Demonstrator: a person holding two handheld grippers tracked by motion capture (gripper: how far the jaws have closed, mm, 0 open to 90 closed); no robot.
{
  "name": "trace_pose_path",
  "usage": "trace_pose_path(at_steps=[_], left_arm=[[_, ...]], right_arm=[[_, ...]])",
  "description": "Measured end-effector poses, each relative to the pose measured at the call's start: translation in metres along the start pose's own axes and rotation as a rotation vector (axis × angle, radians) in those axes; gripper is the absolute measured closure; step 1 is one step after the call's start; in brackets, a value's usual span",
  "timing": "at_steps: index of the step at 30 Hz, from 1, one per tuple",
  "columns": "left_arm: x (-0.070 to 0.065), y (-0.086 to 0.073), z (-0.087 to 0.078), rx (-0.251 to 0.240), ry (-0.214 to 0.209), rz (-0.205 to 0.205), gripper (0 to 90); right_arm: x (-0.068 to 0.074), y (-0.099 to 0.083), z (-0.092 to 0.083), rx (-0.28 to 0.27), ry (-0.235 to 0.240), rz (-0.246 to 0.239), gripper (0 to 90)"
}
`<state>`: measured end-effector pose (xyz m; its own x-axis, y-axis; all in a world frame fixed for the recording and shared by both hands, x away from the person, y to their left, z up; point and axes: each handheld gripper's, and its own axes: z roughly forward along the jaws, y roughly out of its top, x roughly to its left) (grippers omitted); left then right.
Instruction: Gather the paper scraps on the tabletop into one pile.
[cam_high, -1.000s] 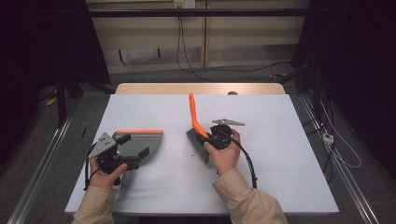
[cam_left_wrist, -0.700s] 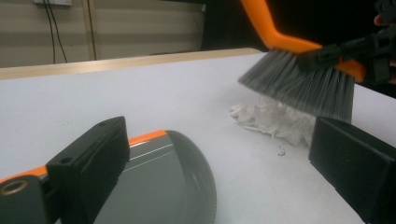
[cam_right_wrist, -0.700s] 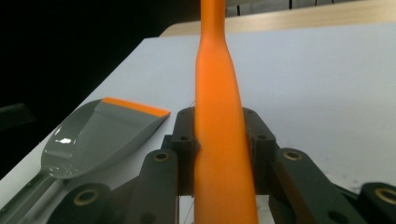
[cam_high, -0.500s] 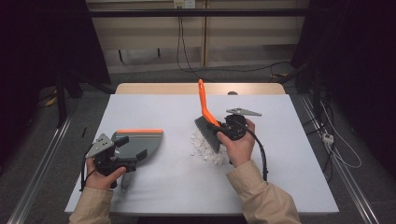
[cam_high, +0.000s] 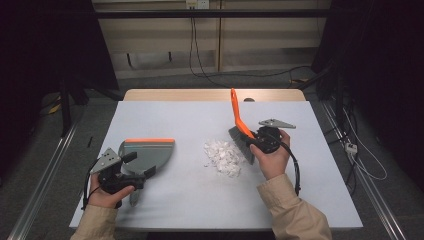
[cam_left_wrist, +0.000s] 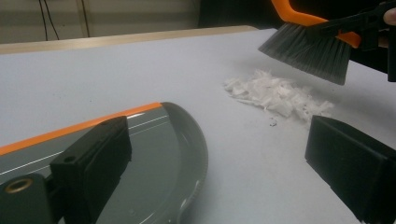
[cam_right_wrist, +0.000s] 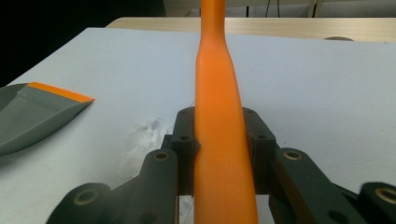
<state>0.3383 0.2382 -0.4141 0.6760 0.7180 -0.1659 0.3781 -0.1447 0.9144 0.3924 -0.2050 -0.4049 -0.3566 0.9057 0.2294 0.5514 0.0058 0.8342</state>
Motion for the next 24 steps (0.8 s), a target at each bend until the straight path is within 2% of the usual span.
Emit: trace_pose_path(at_steps=[9,14,18,19,21,24], left_arm=[[0.001,-0.003,-0.002,0.005,0.0,-0.002,6.5],[0.002,-0.004,-0.001,0.013,-0.001,-0.006,6.5],[0.0,-0.004,-0.001,0.015,-0.001,-0.005,6.5],[0.0,-0.004,-0.001,0.016,0.0,-0.003,6.5],[0.0,-0.004,-0.001,0.021,0.004,0.001,6.5],[0.0,-0.005,-0.001,0.026,0.005,-0.002,6.5]], right_arm=[[-0.012,-0.011,0.004,0.03,-0.071,-0.022,71.5],[-0.015,-0.019,0.007,0.04,-0.103,-0.056,71.5],[-0.01,-0.025,0.012,0.031,-0.113,-0.095,71.6],[-0.007,-0.025,0.012,0.028,-0.109,-0.097,71.5],[-0.002,-0.026,0.015,0.025,-0.073,-0.083,71.5],[0.008,-0.026,0.019,0.026,-0.072,-0.119,71.5]])
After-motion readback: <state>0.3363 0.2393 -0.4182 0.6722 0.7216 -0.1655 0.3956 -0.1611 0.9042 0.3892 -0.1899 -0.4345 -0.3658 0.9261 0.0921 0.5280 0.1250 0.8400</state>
